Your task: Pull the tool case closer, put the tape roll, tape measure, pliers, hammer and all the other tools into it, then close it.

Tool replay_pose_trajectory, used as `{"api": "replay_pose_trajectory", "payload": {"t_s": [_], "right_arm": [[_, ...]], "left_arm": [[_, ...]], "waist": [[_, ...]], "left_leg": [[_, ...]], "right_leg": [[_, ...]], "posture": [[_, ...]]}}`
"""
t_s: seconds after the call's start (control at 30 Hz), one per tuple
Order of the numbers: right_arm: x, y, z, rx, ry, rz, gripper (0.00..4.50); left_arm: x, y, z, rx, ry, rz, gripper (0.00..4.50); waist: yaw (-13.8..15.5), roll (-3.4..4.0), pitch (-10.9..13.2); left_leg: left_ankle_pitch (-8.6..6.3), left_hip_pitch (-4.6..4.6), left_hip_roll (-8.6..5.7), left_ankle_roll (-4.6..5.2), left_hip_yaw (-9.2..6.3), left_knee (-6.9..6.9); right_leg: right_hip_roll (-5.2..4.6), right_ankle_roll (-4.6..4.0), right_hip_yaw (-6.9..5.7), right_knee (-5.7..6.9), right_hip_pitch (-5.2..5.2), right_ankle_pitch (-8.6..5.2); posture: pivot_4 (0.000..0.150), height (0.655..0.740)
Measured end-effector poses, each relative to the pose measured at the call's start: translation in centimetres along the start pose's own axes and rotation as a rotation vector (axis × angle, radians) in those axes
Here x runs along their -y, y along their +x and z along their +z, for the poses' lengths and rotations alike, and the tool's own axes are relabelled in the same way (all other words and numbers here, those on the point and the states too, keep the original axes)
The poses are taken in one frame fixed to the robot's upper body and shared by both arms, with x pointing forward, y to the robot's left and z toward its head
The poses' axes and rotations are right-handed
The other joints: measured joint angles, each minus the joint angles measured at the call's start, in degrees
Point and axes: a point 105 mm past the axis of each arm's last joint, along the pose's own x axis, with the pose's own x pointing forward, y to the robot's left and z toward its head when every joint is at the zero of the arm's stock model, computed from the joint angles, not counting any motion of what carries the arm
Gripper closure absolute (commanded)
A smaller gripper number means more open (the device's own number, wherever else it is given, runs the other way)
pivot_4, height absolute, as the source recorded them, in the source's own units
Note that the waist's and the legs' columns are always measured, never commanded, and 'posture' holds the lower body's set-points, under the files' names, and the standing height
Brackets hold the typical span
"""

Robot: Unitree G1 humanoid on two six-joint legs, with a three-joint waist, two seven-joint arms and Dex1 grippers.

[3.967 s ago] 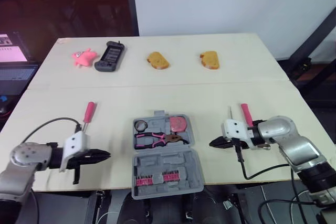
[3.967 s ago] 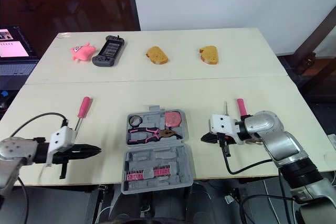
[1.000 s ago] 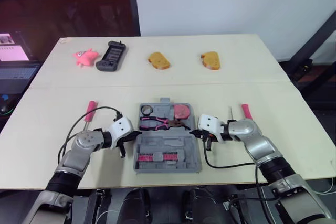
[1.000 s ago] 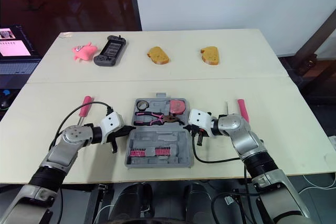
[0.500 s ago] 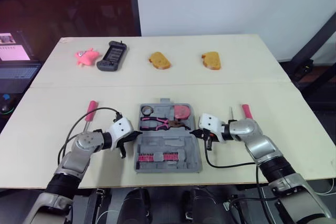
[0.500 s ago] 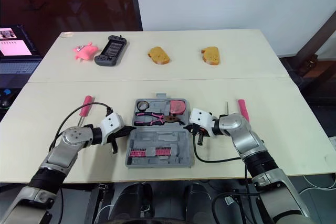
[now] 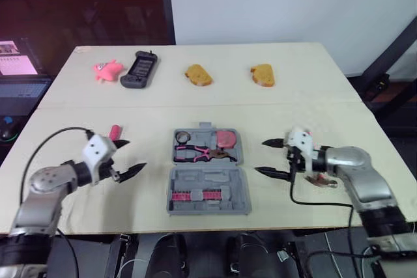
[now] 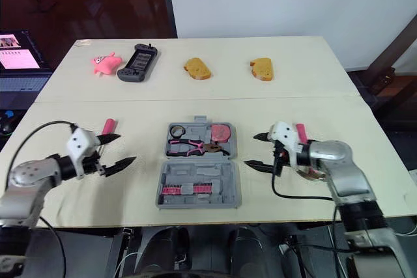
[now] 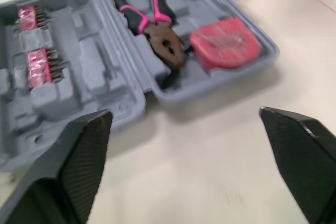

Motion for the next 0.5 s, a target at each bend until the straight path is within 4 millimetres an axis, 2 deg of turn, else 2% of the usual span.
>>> {"api": "replay_pose_trajectory", "payload": {"t_s": [0.1, 0.2, 0.23, 0.37, 0.5], "right_arm": [[-0.2, -2.9, -1.0, 0.034, 0.077, -0.089, 0.0], [0.3, -4.7, -1.5, 0.061, 0.118, -0.178, 0.0], [0.6, -5.9, -1.6, 0.091, 0.139, -0.228, 0.0], [1.7, -11.2, -4.4, 0.114, 0.26, -0.45, 0.0], [2.3, -14.0, -5.8, 0.152, 0.316, -0.567, 0.0]], "left_arm": [[-0.9, -4.0, -1.4, 0.006, -0.094, 0.131, 0.07], [-1.7, -6.5, -1.6, 0.04, -0.135, 0.22, 0.07], [-2.1, -7.7, -1.9, 0.039, -0.132, 0.267, 0.07], [-3.8, -13.5, -5.5, -0.045, -0.191, 0.501, 0.07], [-4.2, -15.9, -6.9, -0.073, -0.21, 0.572, 0.07]], "waist": [[-0.1, -0.06, 0.0], [0.1, -0.05, 0.0], [0.2, -0.05, 0.0], [0.2, -0.11, 0.0], [0.1, -0.13, 0.0]], "left_leg": [[-0.01, 0.04, 0.02, 0.0, -0.01, -0.05], [0.01, 0.07, 0.02, -0.05, -0.02, 0.02], [0.01, 0.09, 0.01, -0.05, -0.05, 0.02], [-0.09, 0.12, -0.01, 0.08, -0.03, -0.01], [-0.09, 0.12, 0.04, 0.05, -0.04, 0.01]], "right_leg": [[0.01, -0.01, 0.0, -0.06, 0.02, -0.01], [-0.01, -0.04, -0.01, -0.07, 0.03, -0.02], [-0.04, -0.17, -0.02, -0.12, -0.02, -0.1], [-0.07, -0.2, -0.02, -0.28, -0.07, -0.14], [-0.09, -0.26, -0.02, -0.28, -0.09, -0.16]], "posture": [[0.15, 0.7188], [0.15, 0.7188], [0.15, 0.7188], [0.15, 0.7188], [0.15, 0.7188]]}}
